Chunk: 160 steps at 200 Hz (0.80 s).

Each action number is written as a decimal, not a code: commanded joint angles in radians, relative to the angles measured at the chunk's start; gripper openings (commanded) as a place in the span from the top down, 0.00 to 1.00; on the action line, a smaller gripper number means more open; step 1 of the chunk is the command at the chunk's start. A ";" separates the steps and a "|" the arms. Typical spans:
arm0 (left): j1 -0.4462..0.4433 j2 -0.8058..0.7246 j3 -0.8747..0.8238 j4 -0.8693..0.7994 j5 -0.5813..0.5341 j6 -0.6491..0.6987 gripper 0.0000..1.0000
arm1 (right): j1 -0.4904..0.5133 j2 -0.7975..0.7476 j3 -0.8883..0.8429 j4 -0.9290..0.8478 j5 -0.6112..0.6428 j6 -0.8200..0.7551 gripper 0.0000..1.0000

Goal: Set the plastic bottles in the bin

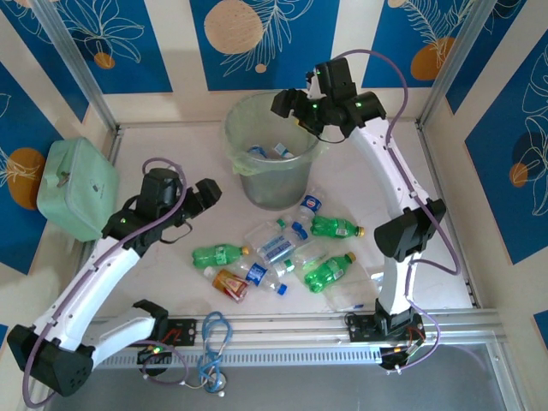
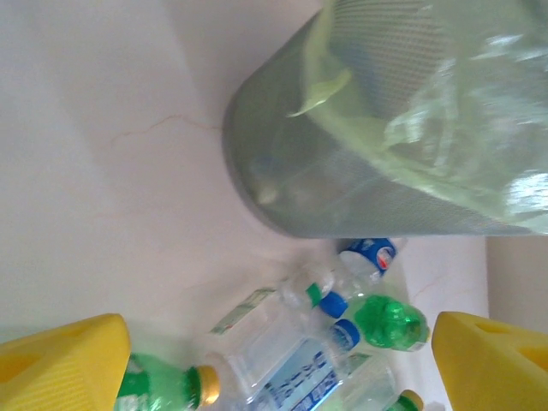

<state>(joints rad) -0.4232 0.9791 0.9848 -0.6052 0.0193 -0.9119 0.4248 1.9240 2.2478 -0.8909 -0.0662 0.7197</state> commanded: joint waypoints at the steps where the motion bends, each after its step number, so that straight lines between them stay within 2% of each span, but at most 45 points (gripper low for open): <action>1: 0.036 -0.032 -0.038 -0.132 -0.016 -0.085 0.11 | 0.030 -0.104 -0.024 -0.012 0.028 -0.035 0.19; 31: 0.076 -0.046 -0.086 -0.238 0.005 -0.188 0.11 | 0.066 -0.205 -0.143 0.032 0.051 -0.051 0.19; 79: 0.081 -0.027 -0.198 -0.271 0.092 -0.333 0.14 | 0.089 -0.351 -0.361 0.093 0.092 -0.046 0.18; 123: 0.053 -0.024 -0.239 -0.275 0.100 -0.401 0.11 | 0.089 -0.442 -0.572 0.125 0.104 -0.020 0.18; 160: 0.024 0.006 -0.260 -0.264 0.090 -0.457 0.10 | 0.087 -0.491 -0.677 0.148 0.107 0.003 0.18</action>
<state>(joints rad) -0.3805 0.9710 0.7506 -0.8528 0.1040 -1.2861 0.5114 1.4933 1.6058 -0.7715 0.0273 0.7036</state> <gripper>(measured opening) 0.895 0.822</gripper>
